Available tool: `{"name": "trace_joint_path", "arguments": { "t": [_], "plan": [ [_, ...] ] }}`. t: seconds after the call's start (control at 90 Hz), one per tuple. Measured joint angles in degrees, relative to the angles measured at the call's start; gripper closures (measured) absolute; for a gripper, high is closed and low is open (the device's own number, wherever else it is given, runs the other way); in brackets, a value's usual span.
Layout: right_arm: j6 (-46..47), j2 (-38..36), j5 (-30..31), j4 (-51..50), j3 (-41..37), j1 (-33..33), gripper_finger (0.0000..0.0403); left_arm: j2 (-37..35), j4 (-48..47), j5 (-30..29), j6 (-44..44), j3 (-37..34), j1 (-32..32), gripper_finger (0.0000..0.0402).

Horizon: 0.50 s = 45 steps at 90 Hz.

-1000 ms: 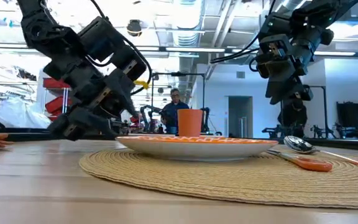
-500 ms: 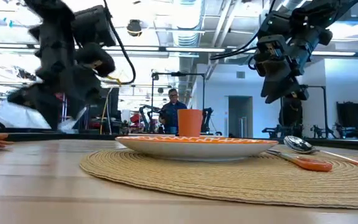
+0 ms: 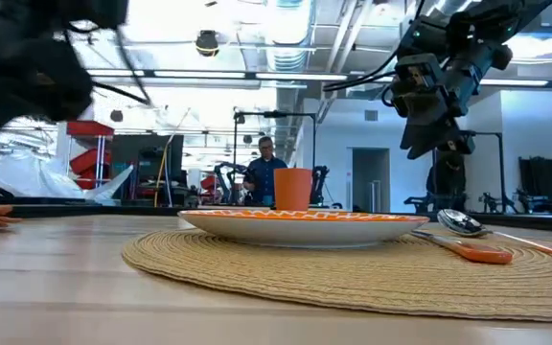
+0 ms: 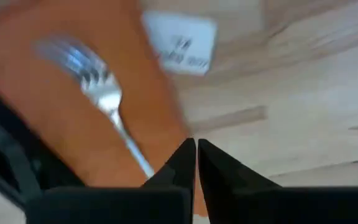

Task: Set table place
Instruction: Move the orange table napkin to the left of the brown placemat

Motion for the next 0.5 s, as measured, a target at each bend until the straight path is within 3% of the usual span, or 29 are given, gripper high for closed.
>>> {"name": "trace_joint_path", "arguments": {
  "t": [0.278,0.5],
  "plan": [
    [-0.7,0.0,0.0,0.2,0.0,0.0,0.0316,0.1,5.9,-1.8,-20.8,-4.7,-10.8,0.0402],
    [-0.8,0.0,0.0,0.1,0.0,0.0,0.0316,0.1,7.7,-3.1,-27.2,-8.0,-12.5,0.0401]
  ]
}}
